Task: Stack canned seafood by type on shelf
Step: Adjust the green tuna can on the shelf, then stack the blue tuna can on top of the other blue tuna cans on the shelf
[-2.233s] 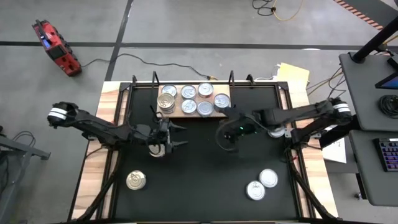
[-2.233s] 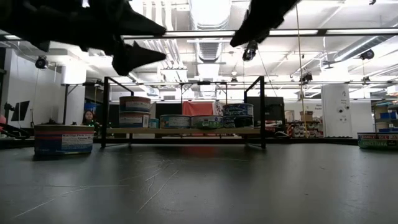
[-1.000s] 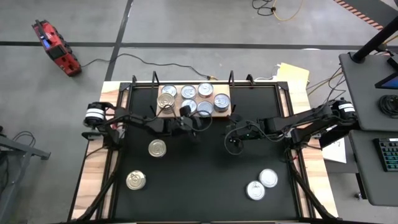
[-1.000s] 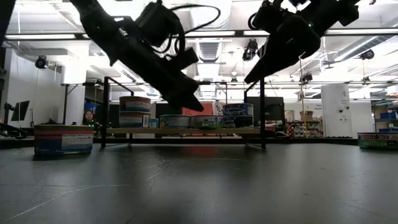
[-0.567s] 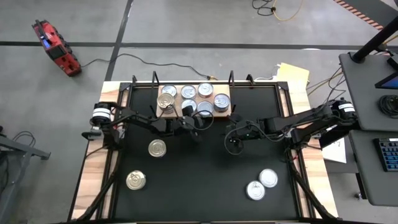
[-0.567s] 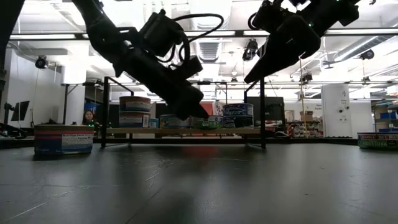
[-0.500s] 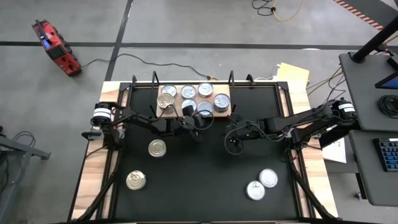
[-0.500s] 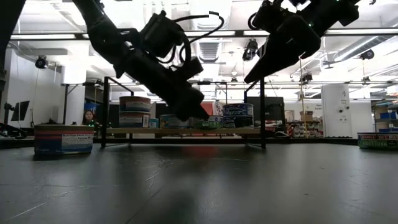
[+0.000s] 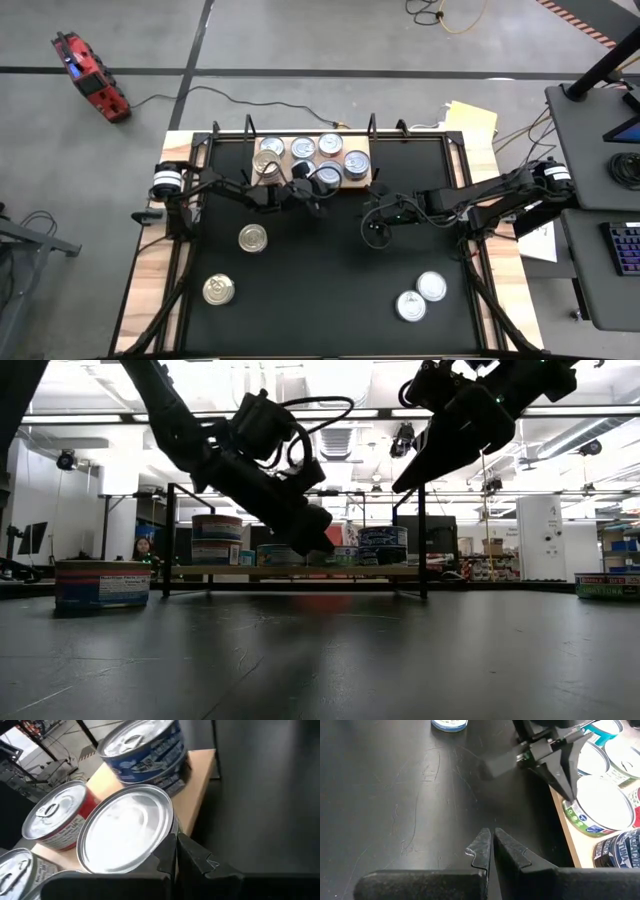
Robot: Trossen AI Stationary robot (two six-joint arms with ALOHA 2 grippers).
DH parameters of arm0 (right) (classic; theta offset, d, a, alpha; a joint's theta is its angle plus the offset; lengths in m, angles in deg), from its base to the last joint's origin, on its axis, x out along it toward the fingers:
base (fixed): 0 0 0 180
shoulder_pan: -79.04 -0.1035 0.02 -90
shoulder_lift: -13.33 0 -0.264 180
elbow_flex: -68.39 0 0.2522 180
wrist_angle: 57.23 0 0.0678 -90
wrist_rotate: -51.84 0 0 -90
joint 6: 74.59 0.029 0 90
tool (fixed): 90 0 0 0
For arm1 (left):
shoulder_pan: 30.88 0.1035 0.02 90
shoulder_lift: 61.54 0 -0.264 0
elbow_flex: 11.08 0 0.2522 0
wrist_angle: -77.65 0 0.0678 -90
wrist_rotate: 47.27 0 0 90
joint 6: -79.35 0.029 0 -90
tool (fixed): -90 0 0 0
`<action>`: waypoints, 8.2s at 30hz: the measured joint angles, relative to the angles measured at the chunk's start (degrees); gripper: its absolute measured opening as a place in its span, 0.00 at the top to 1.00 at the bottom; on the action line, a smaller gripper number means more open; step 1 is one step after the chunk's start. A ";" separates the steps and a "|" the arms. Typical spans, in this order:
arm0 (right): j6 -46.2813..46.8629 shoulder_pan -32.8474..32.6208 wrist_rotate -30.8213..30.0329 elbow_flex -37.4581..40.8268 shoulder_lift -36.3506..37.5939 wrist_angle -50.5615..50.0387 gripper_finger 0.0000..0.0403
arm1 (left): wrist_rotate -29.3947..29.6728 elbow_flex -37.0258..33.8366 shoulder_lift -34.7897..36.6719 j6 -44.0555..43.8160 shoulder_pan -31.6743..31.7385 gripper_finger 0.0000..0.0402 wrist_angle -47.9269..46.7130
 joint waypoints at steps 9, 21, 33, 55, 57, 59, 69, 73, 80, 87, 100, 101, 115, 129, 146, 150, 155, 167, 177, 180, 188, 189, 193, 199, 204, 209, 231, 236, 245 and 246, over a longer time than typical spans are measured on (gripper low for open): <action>0.00 0.00 0.00 0.00 0.00 0.00 0.97 | 0.56 0.39 0.02 -1.05 0.65 1.00 0.06; -0.81 0.00 0.02 0.00 0.00 0.00 0.97 | 0.02 0.24 4.94 1.74 -5.51 1.00 0.02; 1.41 0.00 0.13 0.02 0.00 2.00 0.97 | 0.00 -6.02 17.28 2.47 -11.25 1.00 -0.17; 6.91 -0.11 0.07 0.07 -0.74 -0.38 0.97 | -0.05 -8.31 20.81 -4.34 -11.77 1.00 -0.38; 6.95 -0.11 0.07 0.07 -0.74 -0.22 0.97 | -0.07 -8.33 20.81 -4.12 -11.77 1.00 -0.35; 6.88 -0.11 0.09 0.07 -0.74 -0.16 0.97 | -0.07 -8.20 20.81 -3.56 -11.77 1.00 -0.28; 4.59 -0.11 0.09 0.07 -0.94 0.57 0.97 | -0.16 -7.87 20.81 -2.90 -11.75 1.00 -0.07; 6.37 -0.15 0.09 0.05 -1.08 1.80 0.97 | -0.18 -7.87 20.81 -2.82 -11.75 1.00 -0.07; 16.02 -1.54 6.61 -1.36 0.13 -3.70 0.97 | -0.16 -7.91 20.81 -2.80 -11.90 1.00 -1.05; 25.11 -6.97 9.30 -8.54 -0.36 -20.07 0.97 | -0.14 -7.96 21.85 -0.11 -14.42 1.00 -3.59; 45.87 -19.02 11.73 -16.55 -0.35 -37.19 0.97 | -0.02 -8.08 33.27 -2.29 -18.14 1.00 -17.93; 47.28 -20.25 12.48 -16.11 -0.35 -37.20 0.97 | -0.05 -8.10 33.61 -3.48 -18.40 1.00 -18.71; 68.51 -34.19 15.05 -11.63 -1.01 -36.63 0.97 | -2.39 -8.50 33.79 -7.75 -27.61 1.00 -16.73; 65.99 -37.29 15.19 -11.61 -15.00 -34.18 0.97 | -0.39 -8.61 33.73 -8.94 -33.65 1.00 -13.15; 57.05 -36.60 -0.82 -11.63 -18.76 -28.17 0.97 | 0.18 -9.20 33.04 -13.60 -40.07 1.00 -8.27; 54.03 -35.18 -9.13 -11.60 -19.37 -28.20 0.97 | 0.21 -9.22 30.01 -13.25 -40.20 1.00 -3.56; 49.71 -35.11 -10.56 -14.98 -18.05 -31.35 0.97 | 0.19 -8.52 27.06 -11.78 -40.20 1.00 -1.50; 55.19 -38.25 -4.44 -15.56 -17.51 -31.80 0.97 | 0.21 -8.02 26.09 -12.55 -40.53 1.00 -1.30; 54.59 -37.95 -9.13 -8.92 -17.53 -27.09 0.97 | 0.21 -7.63 23.93 -11.92 -40.57 1.00 1.85; 52.29 -36.57 -9.49 -7.56 -17.64 -22.69 0.97 | 0.21 -7.63 23.42 -11.15 -40.57 1.00 3.23; 40.53 -31.07 -12.30 -6.75 -18.05 -13.22 0.97 | 0.25 -7.63 20.93 -11.13 -40.51 1.00 4.28; 38.62 -30.13 -12.64 -6.75 -18.05 -11.95 0.97 | 0.58 -7.63 20.62 -11.06 -40.51 1.00 4.67; 32.89 -26.30 -13.92 -6.93 -18.05 -8.46 0.97 | 1.15 -7.63 19.26 -11.02 -40.51 1.00 5.99; 29.31 -24.32 -13.69 -9.60 -16.48 -10.06 0.97 | 1.59 -7.63 15.00 -10.73 -40.33 1.00 8.87; 40.24 -24.39 -5.38 -11.83 -13.15 -16.29 0.97 | 1.68 -7.62 8.32 -3.70 -39.65 1.00 21.09; 57.56 -25.66 -0.84 -12.24 -9.77 -23.85 0.97 | 1.68 -4.76 2.97 -0.66 -38.53 1.00 25.70; 72.57 -36.15 -11.58 -8.17 -7.50 -32.23 0.97 | 1.53 13.47 -12.98 -0.95 -32.85 1.00 8.49; 69.22 -36.15 -11.50 -8.35 -7.60 -31.88 0.97 | -0.24 14.93 -13.44 0.57 -32.47 1.00 6.43; 74.94 -34.43 -11.51 -8.35 -11.08 -29.85 0.97 | -7.68 14.91 -13.92 2.17 -32.31 1.00 5.92; 76.82 -34.38 -11.96 -8.35 -11.32 -29.76 0.97 | -7.64 14.91 -13.92 1.88 -32.30 1.00 6.01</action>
